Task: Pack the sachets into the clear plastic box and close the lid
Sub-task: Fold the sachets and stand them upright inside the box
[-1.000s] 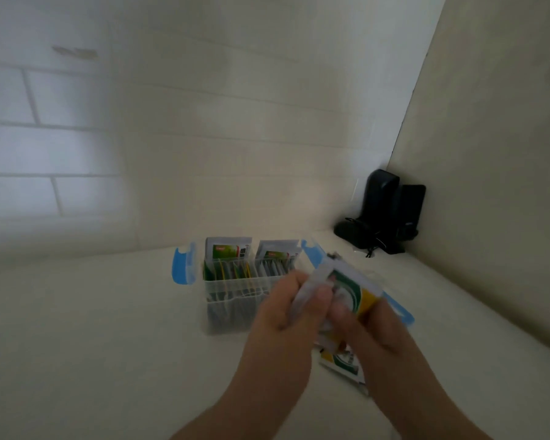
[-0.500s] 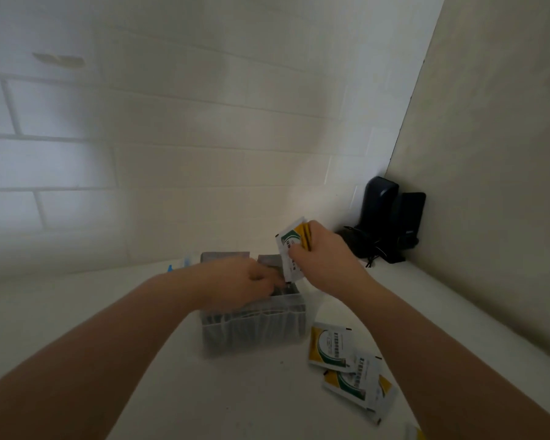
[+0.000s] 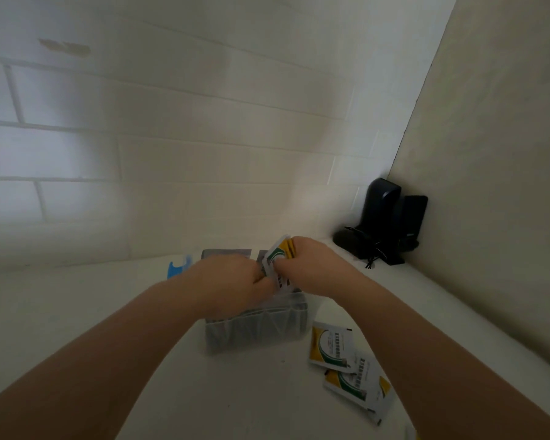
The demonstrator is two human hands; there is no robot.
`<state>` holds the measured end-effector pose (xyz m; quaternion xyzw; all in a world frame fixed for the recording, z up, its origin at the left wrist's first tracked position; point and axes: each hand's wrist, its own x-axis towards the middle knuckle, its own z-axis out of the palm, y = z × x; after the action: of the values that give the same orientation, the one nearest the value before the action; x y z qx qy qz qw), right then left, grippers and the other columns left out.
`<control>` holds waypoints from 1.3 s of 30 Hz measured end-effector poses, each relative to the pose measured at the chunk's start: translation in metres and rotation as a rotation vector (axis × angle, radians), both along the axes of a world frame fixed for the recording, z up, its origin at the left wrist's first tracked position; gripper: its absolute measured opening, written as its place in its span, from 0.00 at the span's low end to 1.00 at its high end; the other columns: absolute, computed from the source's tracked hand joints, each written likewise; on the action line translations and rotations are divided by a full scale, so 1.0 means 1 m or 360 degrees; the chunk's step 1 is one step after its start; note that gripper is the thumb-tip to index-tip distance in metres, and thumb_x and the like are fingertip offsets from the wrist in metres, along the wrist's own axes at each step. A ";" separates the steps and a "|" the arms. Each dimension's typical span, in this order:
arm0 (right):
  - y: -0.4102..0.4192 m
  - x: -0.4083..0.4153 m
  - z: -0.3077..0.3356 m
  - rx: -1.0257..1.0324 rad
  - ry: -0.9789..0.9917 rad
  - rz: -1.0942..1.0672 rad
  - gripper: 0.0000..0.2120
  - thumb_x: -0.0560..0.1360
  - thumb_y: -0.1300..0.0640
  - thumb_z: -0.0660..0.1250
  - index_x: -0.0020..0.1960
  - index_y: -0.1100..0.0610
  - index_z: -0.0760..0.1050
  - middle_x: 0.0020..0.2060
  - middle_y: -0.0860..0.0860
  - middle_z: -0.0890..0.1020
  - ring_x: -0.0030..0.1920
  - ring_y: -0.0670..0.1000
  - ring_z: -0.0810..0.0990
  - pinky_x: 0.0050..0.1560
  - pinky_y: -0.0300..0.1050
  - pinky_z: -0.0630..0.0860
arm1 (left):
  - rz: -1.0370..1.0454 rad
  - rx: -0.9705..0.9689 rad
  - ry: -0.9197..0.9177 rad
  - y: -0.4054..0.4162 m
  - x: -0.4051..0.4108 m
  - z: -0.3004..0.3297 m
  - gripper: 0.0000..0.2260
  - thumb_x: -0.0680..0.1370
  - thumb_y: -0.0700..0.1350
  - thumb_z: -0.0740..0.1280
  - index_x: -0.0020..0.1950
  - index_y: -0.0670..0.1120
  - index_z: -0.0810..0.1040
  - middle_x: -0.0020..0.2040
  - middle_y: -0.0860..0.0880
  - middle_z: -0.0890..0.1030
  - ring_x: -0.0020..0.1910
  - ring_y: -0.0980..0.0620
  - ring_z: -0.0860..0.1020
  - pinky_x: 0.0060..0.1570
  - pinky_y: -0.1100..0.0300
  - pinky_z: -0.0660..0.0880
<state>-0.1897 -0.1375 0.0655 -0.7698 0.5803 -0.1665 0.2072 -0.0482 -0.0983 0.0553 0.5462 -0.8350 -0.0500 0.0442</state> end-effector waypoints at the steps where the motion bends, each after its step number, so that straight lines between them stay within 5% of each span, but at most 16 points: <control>1: 0.000 0.003 -0.001 0.0013 0.0091 -0.0010 0.10 0.70 0.53 0.61 0.32 0.54 0.66 0.29 0.50 0.72 0.34 0.51 0.72 0.38 0.48 0.70 | 0.0017 -0.0021 0.0013 0.001 -0.001 0.000 0.17 0.79 0.51 0.51 0.30 0.50 0.64 0.33 0.47 0.73 0.35 0.50 0.70 0.39 0.54 0.69; 4: 0.001 0.011 -0.004 0.0058 0.0535 0.0055 0.10 0.72 0.54 0.61 0.34 0.57 0.68 0.34 0.52 0.75 0.39 0.53 0.73 0.41 0.47 0.69 | 0.0085 -0.0088 0.0091 0.000 -0.003 -0.004 0.18 0.77 0.53 0.52 0.39 0.45 0.75 0.37 0.47 0.77 0.37 0.49 0.73 0.40 0.53 0.70; 6: 0.001 0.016 -0.002 0.0126 0.0790 0.0167 0.08 0.75 0.55 0.59 0.46 0.59 0.74 0.47 0.57 0.78 0.47 0.55 0.74 0.50 0.48 0.71 | 0.0172 -0.0124 0.0147 0.000 -0.003 -0.006 0.19 0.76 0.54 0.52 0.46 0.44 0.77 0.40 0.47 0.77 0.39 0.49 0.74 0.40 0.55 0.70; 9: 0.004 0.022 0.008 0.0288 0.0815 0.0167 0.14 0.78 0.59 0.56 0.58 0.64 0.72 0.57 0.61 0.76 0.46 0.54 0.69 0.54 0.48 0.69 | 0.0186 -0.0098 0.0183 -0.001 -0.002 -0.006 0.18 0.76 0.54 0.52 0.42 0.44 0.76 0.38 0.48 0.75 0.37 0.50 0.72 0.39 0.56 0.70; 14: 0.002 0.018 0.013 0.0121 0.0781 0.0189 0.15 0.77 0.51 0.57 0.35 0.58 0.69 0.39 0.56 0.73 0.41 0.52 0.71 0.31 0.40 0.64 | 0.0065 0.0013 0.0275 -0.003 -0.001 -0.002 0.17 0.77 0.49 0.54 0.28 0.48 0.64 0.31 0.46 0.70 0.30 0.52 0.67 0.30 0.58 0.62; 18: -0.003 0.018 0.001 0.0045 0.0694 0.0034 0.06 0.73 0.56 0.62 0.41 0.59 0.71 0.30 0.51 0.69 0.38 0.53 0.72 0.39 0.44 0.68 | 0.0022 -0.0035 0.0390 -0.002 -0.002 -0.005 0.10 0.76 0.48 0.55 0.35 0.48 0.66 0.39 0.47 0.71 0.36 0.52 0.69 0.37 0.57 0.65; 22: -0.008 0.024 -0.009 -0.0041 0.0826 -0.0030 0.12 0.73 0.58 0.59 0.55 0.59 0.72 0.45 0.56 0.77 0.48 0.57 0.75 0.46 0.49 0.69 | 0.0021 -0.0095 0.0420 0.004 -0.003 -0.001 0.09 0.76 0.48 0.56 0.50 0.46 0.72 0.45 0.48 0.71 0.42 0.50 0.71 0.43 0.58 0.65; 25: -0.001 0.022 -0.008 -0.0202 0.0681 -0.0064 0.07 0.74 0.58 0.60 0.46 0.59 0.74 0.39 0.54 0.76 0.43 0.55 0.75 0.41 0.45 0.69 | -0.0018 -0.0585 0.0173 0.013 -0.001 0.001 0.10 0.76 0.48 0.55 0.51 0.46 0.73 0.46 0.47 0.75 0.42 0.47 0.75 0.40 0.57 0.65; 28: 0.029 -0.004 0.000 -0.0529 0.0032 -0.0036 0.08 0.73 0.54 0.62 0.42 0.55 0.79 0.31 0.48 0.76 0.33 0.49 0.76 0.31 0.38 0.70 | -0.0245 -0.1091 0.0076 0.034 -0.001 0.001 0.11 0.72 0.45 0.55 0.46 0.44 0.75 0.41 0.46 0.79 0.35 0.47 0.76 0.35 0.57 0.68; 32: 0.078 -0.065 0.004 -0.0646 -0.0238 -0.0069 0.08 0.73 0.48 0.61 0.44 0.45 0.79 0.34 0.45 0.82 0.36 0.43 0.79 0.39 0.38 0.74 | -0.0426 -0.0785 0.0321 0.069 -0.023 -0.016 0.09 0.73 0.47 0.55 0.44 0.49 0.74 0.41 0.50 0.79 0.37 0.51 0.76 0.35 0.59 0.72; 36: 0.108 -0.115 -0.024 -0.0300 -0.0158 -0.0208 0.10 0.74 0.49 0.62 0.36 0.37 0.74 0.32 0.42 0.81 0.35 0.37 0.79 0.34 0.31 0.68 | -0.0273 -0.0257 0.0407 0.072 -0.060 -0.057 0.13 0.77 0.49 0.56 0.61 0.53 0.70 0.62 0.52 0.74 0.57 0.52 0.73 0.54 0.57 0.72; 39: 0.119 -0.139 -0.050 -0.0298 -0.0266 -0.0367 0.12 0.75 0.53 0.62 0.37 0.37 0.74 0.32 0.42 0.81 0.35 0.39 0.78 0.32 0.29 0.67 | -0.0206 -0.0049 0.0386 0.069 -0.084 -0.078 0.22 0.78 0.52 0.56 0.72 0.52 0.58 0.75 0.52 0.59 0.71 0.53 0.60 0.68 0.58 0.61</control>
<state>-0.3287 -0.0189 0.0159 -0.6975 0.6275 -0.3061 0.1616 -0.1323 -0.0293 -0.0231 0.4804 -0.8577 -0.1055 0.1499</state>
